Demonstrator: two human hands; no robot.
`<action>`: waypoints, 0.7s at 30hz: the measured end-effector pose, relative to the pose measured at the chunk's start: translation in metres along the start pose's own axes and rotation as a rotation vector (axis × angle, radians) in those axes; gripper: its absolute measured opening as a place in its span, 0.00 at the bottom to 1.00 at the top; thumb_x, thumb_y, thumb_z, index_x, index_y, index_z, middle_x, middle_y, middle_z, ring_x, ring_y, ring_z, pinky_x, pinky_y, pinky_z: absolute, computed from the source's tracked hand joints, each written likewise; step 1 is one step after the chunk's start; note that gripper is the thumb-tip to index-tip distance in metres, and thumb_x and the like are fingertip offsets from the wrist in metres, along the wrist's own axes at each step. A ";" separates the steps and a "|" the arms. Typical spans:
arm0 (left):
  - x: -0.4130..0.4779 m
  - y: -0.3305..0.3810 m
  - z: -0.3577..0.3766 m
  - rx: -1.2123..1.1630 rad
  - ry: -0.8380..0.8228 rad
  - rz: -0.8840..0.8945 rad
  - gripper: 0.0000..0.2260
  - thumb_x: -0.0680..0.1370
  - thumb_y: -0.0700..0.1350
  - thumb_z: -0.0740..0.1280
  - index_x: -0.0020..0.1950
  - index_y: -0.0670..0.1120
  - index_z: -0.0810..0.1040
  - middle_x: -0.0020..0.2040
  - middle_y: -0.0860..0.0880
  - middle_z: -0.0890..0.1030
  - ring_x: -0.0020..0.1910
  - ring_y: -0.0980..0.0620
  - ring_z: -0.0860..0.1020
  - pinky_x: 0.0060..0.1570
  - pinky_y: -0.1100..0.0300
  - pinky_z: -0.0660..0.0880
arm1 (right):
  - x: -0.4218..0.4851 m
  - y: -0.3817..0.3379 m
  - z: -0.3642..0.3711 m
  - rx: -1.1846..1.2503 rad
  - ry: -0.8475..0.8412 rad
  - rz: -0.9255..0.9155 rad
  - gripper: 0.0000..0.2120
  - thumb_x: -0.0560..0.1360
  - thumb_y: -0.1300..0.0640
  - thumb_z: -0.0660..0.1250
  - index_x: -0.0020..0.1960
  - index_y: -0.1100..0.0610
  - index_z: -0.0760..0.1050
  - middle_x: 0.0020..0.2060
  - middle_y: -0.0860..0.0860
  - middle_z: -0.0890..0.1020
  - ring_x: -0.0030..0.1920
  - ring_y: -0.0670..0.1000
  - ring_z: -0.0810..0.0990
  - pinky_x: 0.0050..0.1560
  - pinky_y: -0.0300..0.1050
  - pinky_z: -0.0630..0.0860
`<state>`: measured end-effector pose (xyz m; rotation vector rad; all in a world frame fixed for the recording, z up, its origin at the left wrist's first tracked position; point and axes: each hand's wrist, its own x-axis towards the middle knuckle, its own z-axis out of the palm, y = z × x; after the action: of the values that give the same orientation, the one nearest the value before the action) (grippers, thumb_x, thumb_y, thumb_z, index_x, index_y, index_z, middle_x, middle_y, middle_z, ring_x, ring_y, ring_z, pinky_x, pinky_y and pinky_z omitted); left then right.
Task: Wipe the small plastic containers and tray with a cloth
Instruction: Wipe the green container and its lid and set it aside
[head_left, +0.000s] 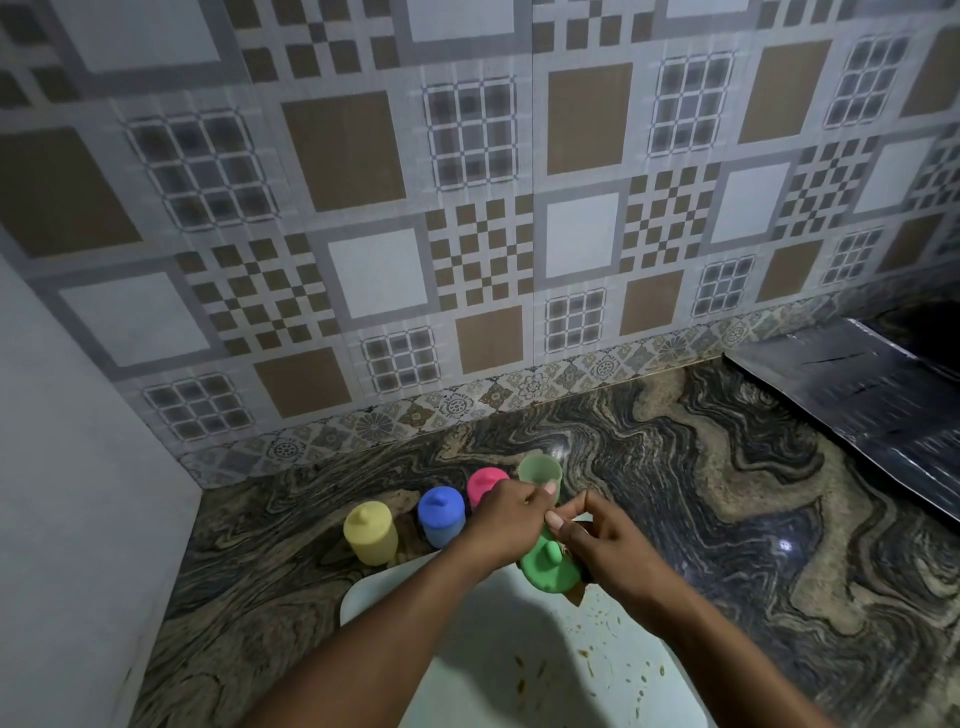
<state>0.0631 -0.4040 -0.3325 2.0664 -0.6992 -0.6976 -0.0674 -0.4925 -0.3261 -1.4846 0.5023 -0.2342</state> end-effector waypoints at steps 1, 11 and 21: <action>-0.001 0.004 0.001 0.016 0.037 0.042 0.21 0.83 0.57 0.60 0.34 0.48 0.75 0.29 0.52 0.72 0.30 0.52 0.69 0.36 0.57 0.66 | -0.001 0.000 0.001 0.042 -0.003 -0.007 0.15 0.79 0.56 0.68 0.53 0.68 0.70 0.36 0.65 0.81 0.30 0.57 0.76 0.28 0.46 0.72; -0.005 0.003 0.025 -0.331 0.625 0.106 0.19 0.85 0.47 0.58 0.34 0.48 0.66 0.31 0.51 0.69 0.31 0.52 0.65 0.36 0.53 0.66 | -0.008 0.027 0.029 0.311 0.324 -0.058 0.11 0.79 0.56 0.68 0.52 0.64 0.73 0.35 0.64 0.81 0.29 0.53 0.76 0.28 0.47 0.73; -0.002 0.010 0.011 -0.366 0.282 -0.033 0.24 0.83 0.61 0.57 0.35 0.48 0.77 0.34 0.46 0.81 0.36 0.47 0.79 0.44 0.51 0.77 | 0.007 -0.013 -0.002 0.114 -0.043 0.005 0.16 0.76 0.51 0.69 0.50 0.64 0.71 0.31 0.59 0.76 0.25 0.51 0.71 0.24 0.42 0.67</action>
<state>0.0521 -0.4126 -0.3293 1.7915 -0.3479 -0.4951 -0.0603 -0.4988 -0.3149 -1.3746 0.4509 -0.2229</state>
